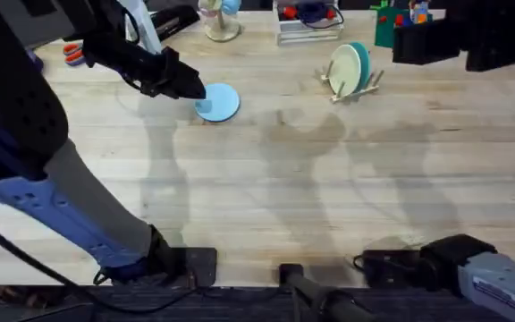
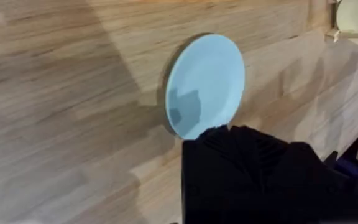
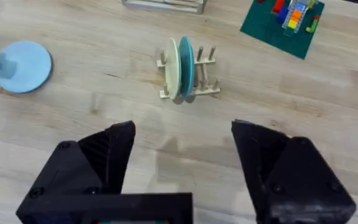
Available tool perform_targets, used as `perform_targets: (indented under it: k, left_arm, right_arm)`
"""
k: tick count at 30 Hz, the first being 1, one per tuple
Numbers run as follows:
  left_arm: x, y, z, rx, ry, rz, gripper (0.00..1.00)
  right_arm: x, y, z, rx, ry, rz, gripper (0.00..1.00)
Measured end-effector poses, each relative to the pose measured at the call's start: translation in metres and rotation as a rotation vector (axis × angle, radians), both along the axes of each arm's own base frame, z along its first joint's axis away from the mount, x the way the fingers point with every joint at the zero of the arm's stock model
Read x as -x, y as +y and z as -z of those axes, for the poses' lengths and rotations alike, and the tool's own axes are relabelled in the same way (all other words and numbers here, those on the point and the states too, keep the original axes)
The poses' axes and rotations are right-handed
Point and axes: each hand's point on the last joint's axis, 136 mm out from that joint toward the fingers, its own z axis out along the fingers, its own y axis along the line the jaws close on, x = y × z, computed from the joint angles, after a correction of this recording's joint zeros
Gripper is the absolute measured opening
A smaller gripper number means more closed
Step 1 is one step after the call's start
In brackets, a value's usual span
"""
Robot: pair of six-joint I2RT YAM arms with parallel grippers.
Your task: Pick up the plates from the table one by one and place each into a slot on the dish rack.
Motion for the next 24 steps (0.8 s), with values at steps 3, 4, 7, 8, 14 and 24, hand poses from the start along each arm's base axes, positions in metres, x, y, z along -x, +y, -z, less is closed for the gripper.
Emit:
perform_targets:
  k: [3,4,7,8,14,24]
  left_arm:
    - [-0.002,0.002,0.003,0.0,-0.001,-0.009,0.042]
    - [-0.003,0.004,0.003,0.0,-0.002,-0.013,0.042]
    - [-0.003,0.009,0.003,0.002,0.0,-0.03,0.042]
    - [-0.003,0.011,0.002,0.002,0.001,-0.036,0.042]
    - [-0.003,0.014,0.002,0.004,0.002,-0.049,0.042]
    - [-0.006,0.015,0.009,0.006,0.007,-0.048,0.042]
  right_arm:
    - [0.0,0.0,0.0,0.0,0.0,0.0,0.933]
    - [0.0,0.0,0.0,0.0,0.0,0.0,0.933]
    - [0.0,0.0,0.0,0.0,0.0,0.0,0.933]
    - [0.0,0.0,0.0,0.0,0.0,0.0,0.933]
    - [0.0,0.0,0.0,0.0,0.0,0.0,0.933]
    - [0.0,0.0,0.0,0.0,0.0,0.0,0.933]
